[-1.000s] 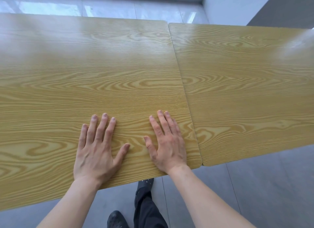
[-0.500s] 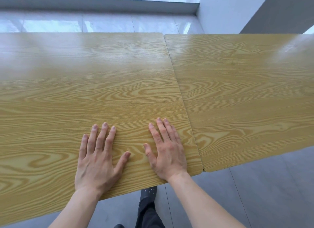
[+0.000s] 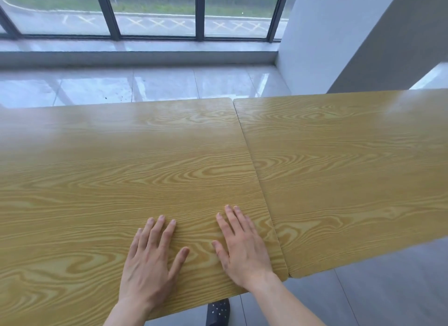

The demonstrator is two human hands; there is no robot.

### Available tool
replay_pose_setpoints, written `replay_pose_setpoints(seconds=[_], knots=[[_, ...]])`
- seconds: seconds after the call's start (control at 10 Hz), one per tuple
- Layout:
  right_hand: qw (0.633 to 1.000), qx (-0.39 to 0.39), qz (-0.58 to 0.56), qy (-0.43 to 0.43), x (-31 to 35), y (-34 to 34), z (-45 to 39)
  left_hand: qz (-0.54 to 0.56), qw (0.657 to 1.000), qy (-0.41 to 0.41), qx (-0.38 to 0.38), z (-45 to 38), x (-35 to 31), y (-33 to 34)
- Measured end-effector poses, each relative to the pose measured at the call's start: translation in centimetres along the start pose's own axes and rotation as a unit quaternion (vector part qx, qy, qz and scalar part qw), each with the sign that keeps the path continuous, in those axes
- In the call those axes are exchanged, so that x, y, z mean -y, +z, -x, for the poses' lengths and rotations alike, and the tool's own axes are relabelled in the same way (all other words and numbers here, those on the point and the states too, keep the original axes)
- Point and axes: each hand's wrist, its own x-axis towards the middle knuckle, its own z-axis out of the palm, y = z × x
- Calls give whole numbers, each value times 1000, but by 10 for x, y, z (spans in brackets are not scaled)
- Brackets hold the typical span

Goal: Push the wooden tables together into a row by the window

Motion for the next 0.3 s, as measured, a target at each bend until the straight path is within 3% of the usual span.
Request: replay_pose_setpoints(seconds=[0.3], knots=[[997,66,-26,31,10,-55,23,30,999,-29,-13,27,-2,-39]])
